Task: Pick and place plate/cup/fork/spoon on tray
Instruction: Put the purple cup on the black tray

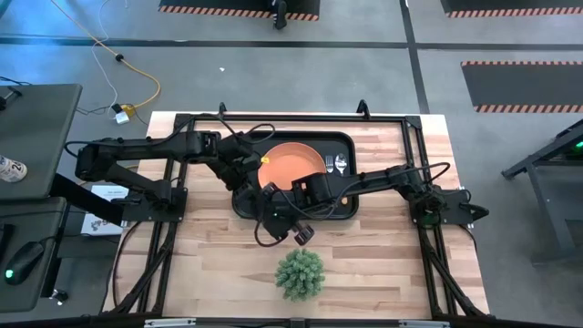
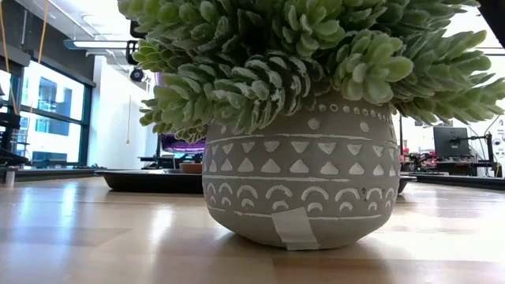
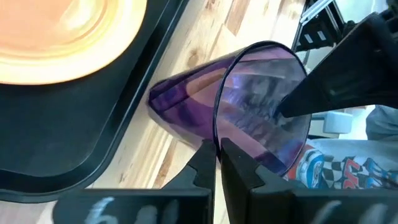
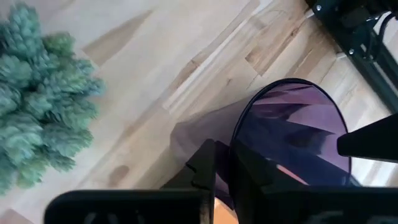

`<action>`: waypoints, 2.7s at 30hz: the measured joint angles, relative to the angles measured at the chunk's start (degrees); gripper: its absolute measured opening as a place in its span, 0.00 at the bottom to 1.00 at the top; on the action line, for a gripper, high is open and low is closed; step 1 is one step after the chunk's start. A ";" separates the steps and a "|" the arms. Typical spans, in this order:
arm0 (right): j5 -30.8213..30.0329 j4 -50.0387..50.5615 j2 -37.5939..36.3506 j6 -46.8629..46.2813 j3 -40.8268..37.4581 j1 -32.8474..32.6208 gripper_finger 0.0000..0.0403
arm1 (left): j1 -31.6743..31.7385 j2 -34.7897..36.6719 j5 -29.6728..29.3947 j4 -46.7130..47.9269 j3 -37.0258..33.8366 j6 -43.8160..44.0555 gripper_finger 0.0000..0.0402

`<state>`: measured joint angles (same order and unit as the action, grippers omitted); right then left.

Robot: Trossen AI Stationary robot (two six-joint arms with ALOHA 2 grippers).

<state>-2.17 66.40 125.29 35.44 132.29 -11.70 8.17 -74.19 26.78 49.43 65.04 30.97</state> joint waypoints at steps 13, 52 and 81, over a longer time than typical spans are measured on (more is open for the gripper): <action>3.66 -1.23 0.02 -8.07 0.00 -0.24 0.00 | -0.05 2.36 1.67 -3.05 -0.09 -1.64 0.05; 7.10 -5.00 6.82 -4.03 -0.07 -3.60 0.00 | 0.08 19.48 -2.09 -3.04 -0.02 1.98 0.05; 4.21 -5.57 7.10 -3.48 -0.06 -3.19 0.12 | 0.10 19.45 -2.09 -3.00 0.00 1.88 0.05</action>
<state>2.03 60.83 132.40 31.97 132.23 -14.90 8.27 -54.74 24.69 46.44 65.04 32.85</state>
